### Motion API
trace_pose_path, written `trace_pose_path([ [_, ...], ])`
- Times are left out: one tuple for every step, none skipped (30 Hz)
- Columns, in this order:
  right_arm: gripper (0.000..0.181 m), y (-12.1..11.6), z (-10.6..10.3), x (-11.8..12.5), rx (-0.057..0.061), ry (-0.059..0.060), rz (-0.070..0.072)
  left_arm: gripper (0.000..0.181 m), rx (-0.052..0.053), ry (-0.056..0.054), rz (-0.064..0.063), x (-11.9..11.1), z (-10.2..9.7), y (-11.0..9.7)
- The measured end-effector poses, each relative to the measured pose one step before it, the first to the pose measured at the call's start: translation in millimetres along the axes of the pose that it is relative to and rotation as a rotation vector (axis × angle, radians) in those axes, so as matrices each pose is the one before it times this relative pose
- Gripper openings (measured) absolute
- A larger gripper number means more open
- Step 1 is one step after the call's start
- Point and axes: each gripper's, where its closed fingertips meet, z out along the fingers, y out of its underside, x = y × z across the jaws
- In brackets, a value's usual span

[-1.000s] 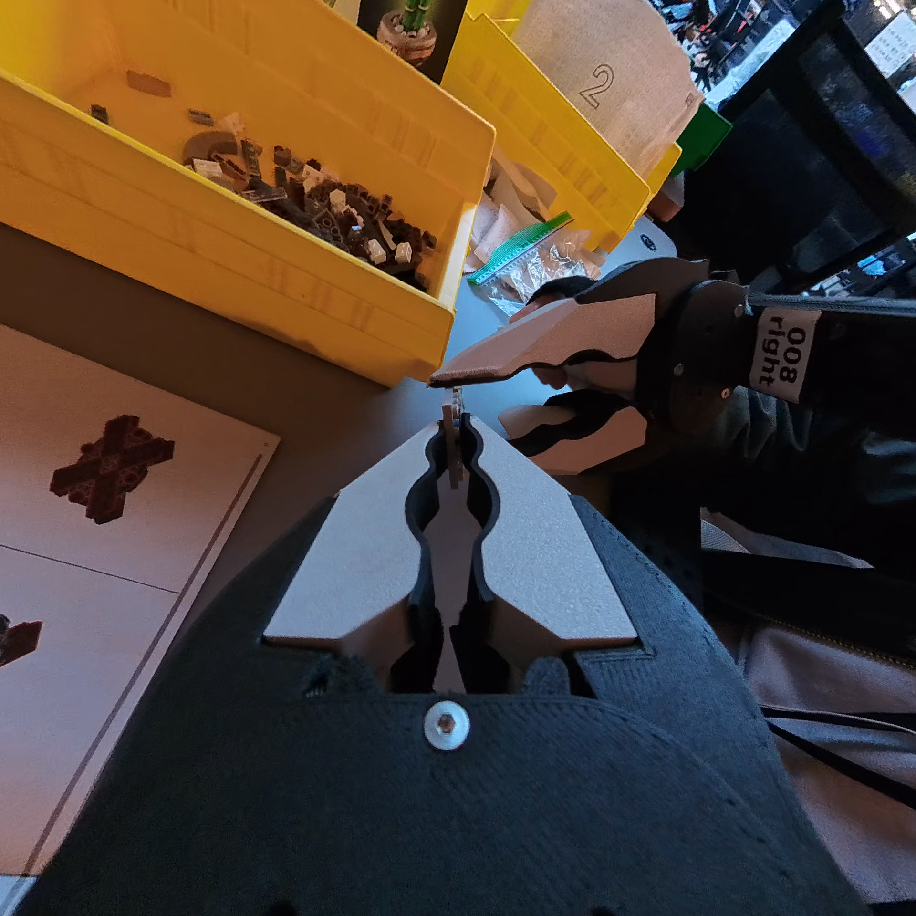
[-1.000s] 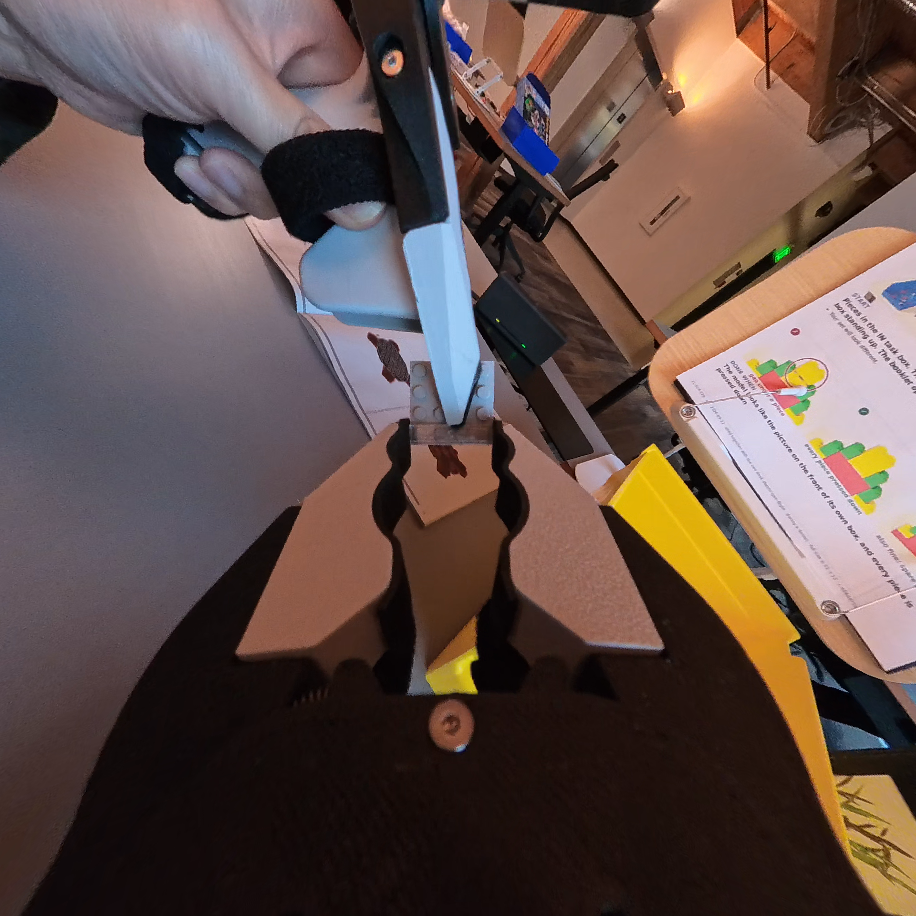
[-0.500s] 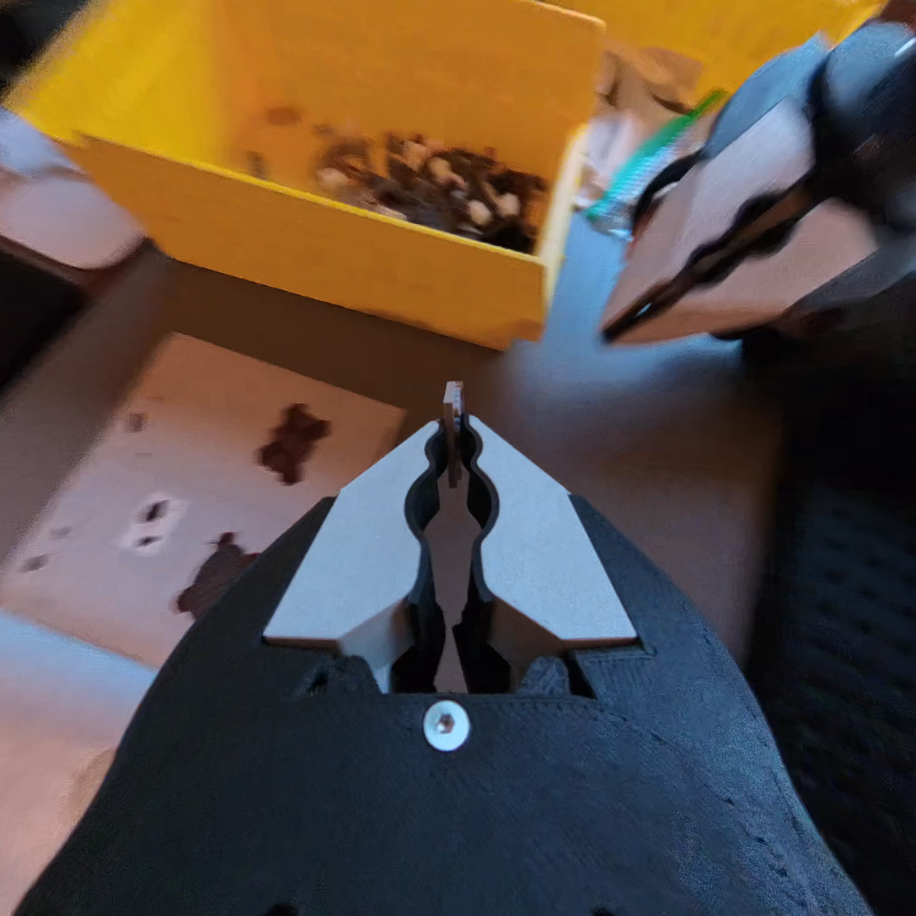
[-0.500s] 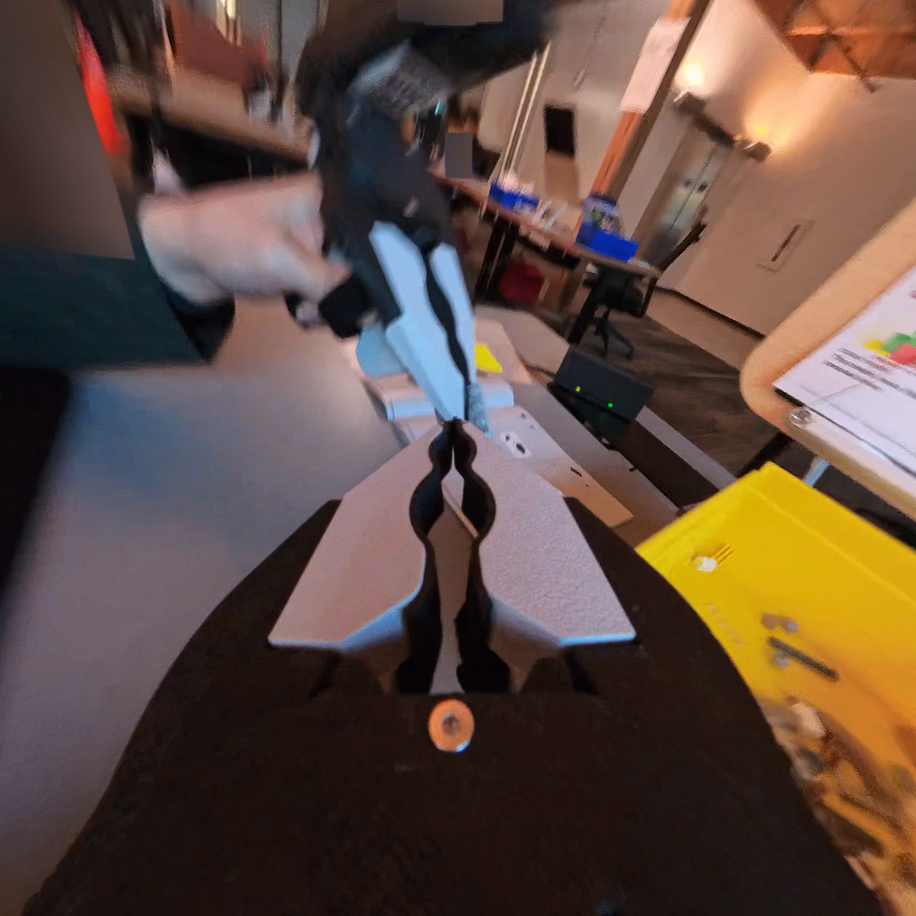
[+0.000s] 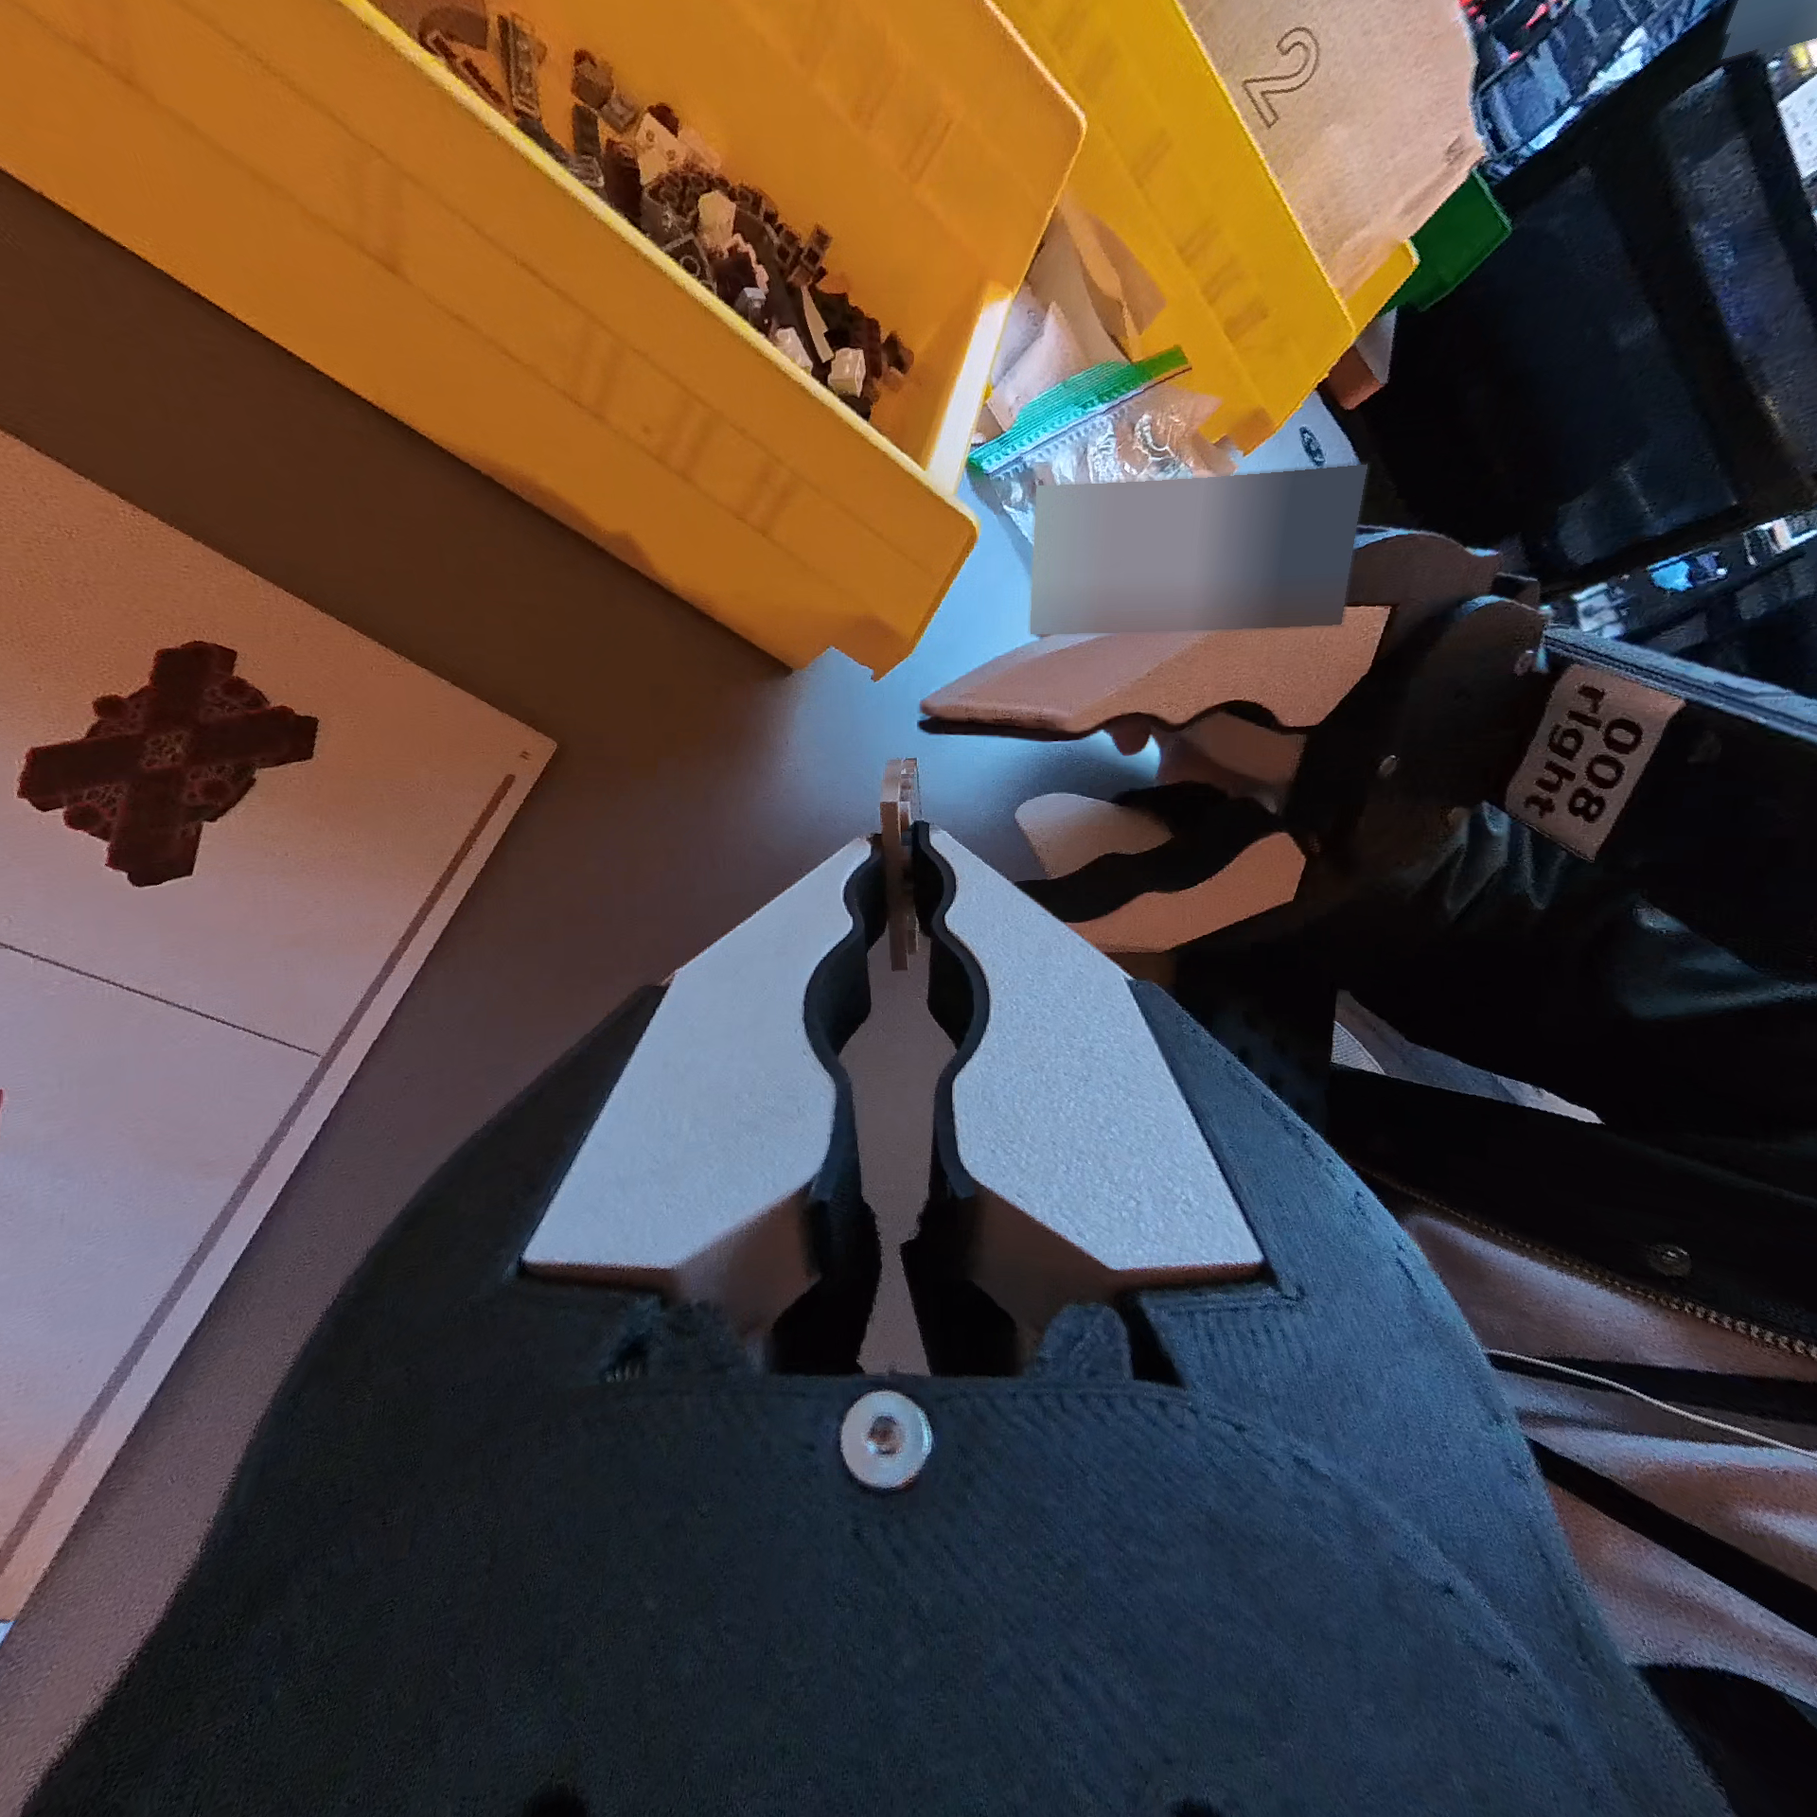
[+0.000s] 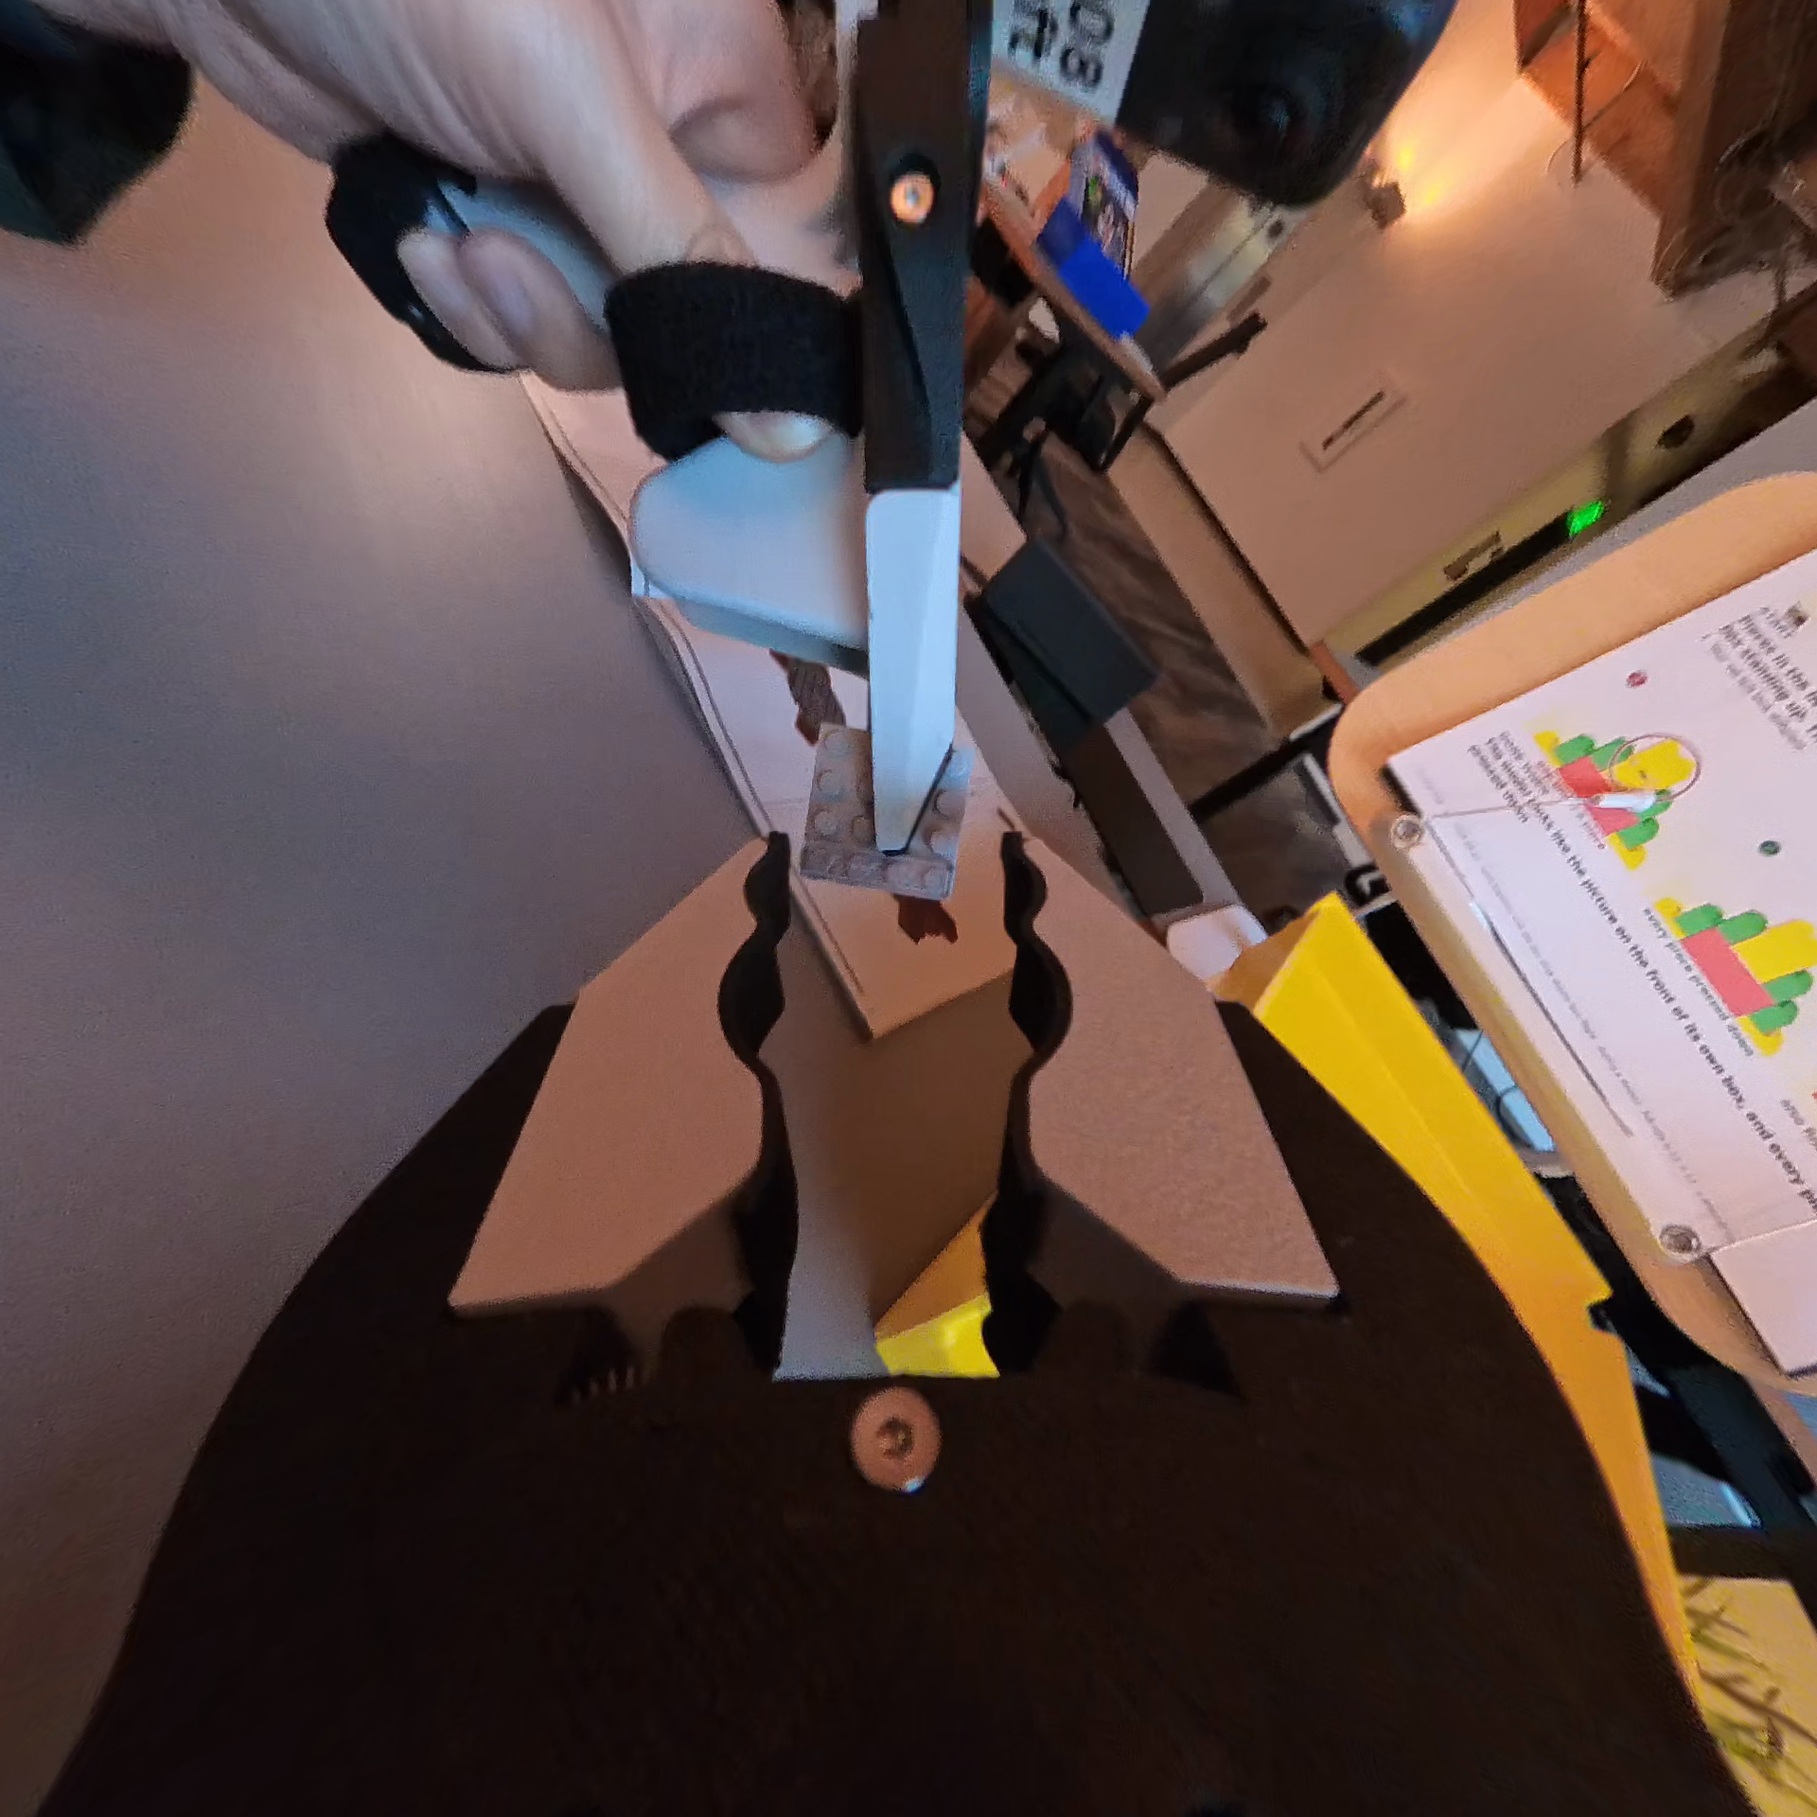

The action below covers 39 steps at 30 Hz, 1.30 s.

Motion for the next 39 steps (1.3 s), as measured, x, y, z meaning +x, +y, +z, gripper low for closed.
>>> trace_pose_path([
  [0.043,3.66,2.45,-1.89,-0.0244,-0.0076,0.0110,0.003,-0.0025,-0.0118,-0.0007,-1.68,1.22,0.84],
  [0.040,3.04,2.15,-0.33,-0.0214,0.0000,0.0198,0.003,-0.0003,-0.0053,-0.0011,-0.84,1.05,0.39],
  [0.039,3.02,2.07,0.14,-0.0220,0.0015,0.0180,0.003,0.0027,0.0013,-0.0055,-0.07,0.89,-0.13],
  [0.037,2.03,1.66,-1.60,-0.0152,-0.0100,0.0122,0.003,0.0028,0.0027,-0.0068,-0.13,0.79,-0.04],
  [0.033,1.42,1.26,-1.26,-0.0096,-0.0074,0.0127,0.003,0.0019,-0.0003,-0.0041,-0.41,0.60,0.03],
  [0.033,0.74,1.20,0.04,-0.0064,0.0022,0.0101,0.003,0.0023,-0.0043,-0.0021,-0.81,0.55,-0.01],
  [0.033,0.71,0.98,0.06,-0.0073,0.0026,0.0062,0.003,0.0015,-0.0058,-0.0019,-0.98,0.44,0.03],
  [0.033,0.86,0.97,0.40,-0.0094,0.0057,0.0039,0.003,0.0022,-0.0061,0.0003,-1.05,0.15,-0.15],
  [0.033,0.45,0.79,0.30,-0.0076,0.0076,0.0009,0.003,0.0020,-0.0042,0.0016,-0.78,0.09,-0.31],
  [0.033,0.19,0.22,0.39,-0.0056,0.0075,-0.0087,0.003,0.0019,-0.0016,0.0024,-0.37,0.07,-0.20],
  [0.033,-0.06,-0.02,0.82,-0.0042,0.0106,-0.0144,0.003,0.0036,-0.0021,0.0093,-0.02,-0.05,-0.55],
  [0.032,0.47,-0.46,0.47,-0.0064,0.0067,-0.0219,0.003,0.0006,-0.0039,0.0151,0.25,0.34,-0.33],
  [0.032,-0.52,-1.32,1.00,0.0013,0.0091,-0.0174,0.003,0.0016,0.0001,0.0172,1.25,-0.09,-0.67],
  [0.032,-1.67,-1.92,1.53,0.0084,0.0073,-0.0115,0.003,0.0038,0.0073,0.0161,1.90,-0.68,-1.35],
  [0.032,-1.43,-1.97,1.26,0.0095,-0.0019,-0.0001,0.003,0.0045,0.0115,0.0093,2.18,-0.80,-1.33],
  [0.032,-1.65,-1.61,0.13,0.0128,-0.0121,0.0149,0.003,-0.0012,0.0093,0.0050,1.93,-0.83,-0.42],
  [0.032,-1.20,-1.26,-0.16,0.0140,-0.0171,0.0231,0.003,-0.0048,0.0001,0.0200,1.62,-0.77,-0.10],
  [0.032,-0.98,-1.25,-0.35,0.0137,-0.0245,0.0348,0.004,-0.0076,-0.0126,0.0341,1.15,-0.44,0.14],
  [0.032,-0.73,-1.83,-0.94,0.0154,-0.0301,0.0337,0.003,-0.0145,-0.0589,0.0307,-5.08,-0.95,0.88],
  [0.032,-3.15,-5.19,0.36,0.0355,-0.0281,0.0358,0.003,-0.0277,-0.2272,0.0884,-31.29,-7.33,3.05],
  [0.032,-5.29,-7.92,2.17,0.0480,-0.0280,0.0444,0.003,-0.0060,-0.2221,0.1103,-32.59,-9.82,2.30],
  [0.032,-4.13,-7.19,7.35,0.0367,0.0020,0.0397,0.003,0.0239,-0.0068,0.0198,-4.63,-7.84,-1.85],
  [0.032,-3.26,-5.24,7.74,0.0317,0.0098,0.0271,0.003,0.0610,0.1726,-0.0750,18.52,-11.10,-12.21],
  [0.032,-6.77,-3.87,0.94,0.0592,-0.0216,0.0147,0.003,0.0650,0.1870,-0.1086,21.44,-10.65,-15.03],
  [0.032,-7.61,-2.36,-6.31,0.0621,-0.0546,0.0065,0.003,0.0301,0.1096,-0.0846,11.87,-5.73,-7.87],
  [0.033,-5.80,-1.06,-5.28,0.0472,-0.0355,0.0002,0.003,-0.0044,0.0524,-0.0453,4.31,-1.99,-0.18],
  [0.032,-6.40,-1.44,-2.79,0.0526,-0.0161,0.0044,0.003,-0.0067,0.0284,-0.0274,0.80,-0.23,2.17],
  [0.032,-7.41,-2.21,-3.73,0.0562,-0.0292,0.0180,0.003,0.0049,0.0248,-0.0297,-0.28,0.55,1.09],
  [0.032,-7.17,-2.48,-1.19,0.0467,-0.0206,0.0338,0.003,0.0120,0.0387,-0.0330,1.68,0.64,-0.71],
  [0.032,-8.84,-2.96,-0.43,0.0577,-0.0205,0.0308,0.003,0.0115,0.0493,-0.0293,4.07,0.70,-1.19],
  [0.033,-7.52,-2.92,0.09,0.0523,-0.0173,0.0257,0.003,0.0047,0.0370,-0.0203,3.31,0.81,-0.49],
  [0.033,-5.63,-2.72,0.49,0.0377,-0.0087,0.0161,0.003,-0.0040,0.0102,-0.0072,0.44,0.81,0.91],
  [0.033,-4.07,-2.12,0.67,0.0189,0.0035,-0.0133,0.003,-0.0108,-0.0097,0.0043,-1.79,0.95,1.77],
  [0.033,-0.90,-0.89,0.88,-0.0094,0.0162,-0.0444,0.003,-0.0122,-0.0108,0.0086,-1.18,0.86,1.64],
  [0.033,3.10,0.51,1.27,-0.0382,0.0252,-0.0539,0.003,-0.0096,-0.0018,0.0066,0.38,0.71,1.28],
  [0.033,8.38,1.43,5.01,-0.0752,0.0517,-0.0622,0.003,-0.0070,0.0044,0.0026,1.18,0.47,0.91],
  [0.033,13.75,1.82,9.30,-0.1139,0.0844,-0.0921,0.003,-0.0051,0.0037,-0.0014,0.57,0.18,0.68],
  [0.033,14.39,2.73,6.91,-0.1154,0.0720,-0.1074,0.003,-0.0042,-0.0008,-0.0047,-0.91,0.01,0.81],
  [0.033,11.87,3.26,2.99,-0.0918,0.0454,-0.0840,0.003,-0.0032,-0.0015,-0.0070,-1.61,-0.05,0.71],
])
